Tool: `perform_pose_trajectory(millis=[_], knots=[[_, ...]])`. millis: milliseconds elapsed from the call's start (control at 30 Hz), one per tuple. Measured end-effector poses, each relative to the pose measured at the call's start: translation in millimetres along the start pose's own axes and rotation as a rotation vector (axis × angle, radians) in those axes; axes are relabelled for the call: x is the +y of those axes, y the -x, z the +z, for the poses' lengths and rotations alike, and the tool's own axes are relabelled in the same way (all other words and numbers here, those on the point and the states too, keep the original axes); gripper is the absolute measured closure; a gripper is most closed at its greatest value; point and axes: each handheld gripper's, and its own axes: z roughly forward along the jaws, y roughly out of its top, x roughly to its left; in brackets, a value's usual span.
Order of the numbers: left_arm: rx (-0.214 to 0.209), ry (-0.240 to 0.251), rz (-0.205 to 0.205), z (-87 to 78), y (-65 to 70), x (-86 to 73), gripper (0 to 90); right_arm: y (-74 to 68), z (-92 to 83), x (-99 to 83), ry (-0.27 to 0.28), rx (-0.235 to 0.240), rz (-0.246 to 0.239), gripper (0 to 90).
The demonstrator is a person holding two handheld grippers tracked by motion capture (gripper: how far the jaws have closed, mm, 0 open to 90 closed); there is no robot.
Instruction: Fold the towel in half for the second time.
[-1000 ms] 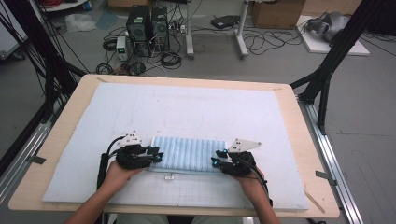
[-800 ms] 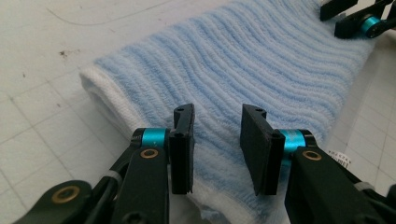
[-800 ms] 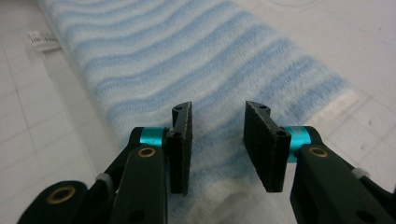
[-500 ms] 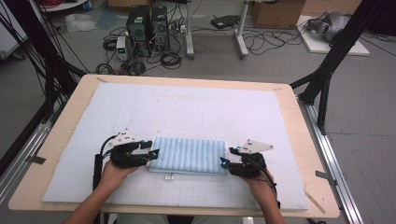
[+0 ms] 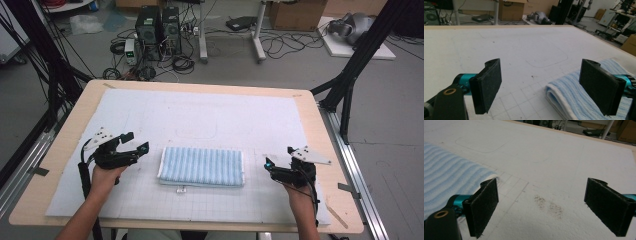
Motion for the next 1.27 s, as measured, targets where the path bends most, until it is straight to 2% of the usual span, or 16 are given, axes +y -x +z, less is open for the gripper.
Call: perform_pose_trajectory(millis=[333,1267], knots=[[-0.009,0.009,0.029,-8.2,0.0,-0.2,19.2,4.1,-6.9,1.5,0.006,-0.012,-0.004,11.2],[-0.002,-0.005,0.028,-9.7,-0.9,-3.5,19.9,3.3,-1.7,2.7,-0.002,0.009,0.001,11.2]])
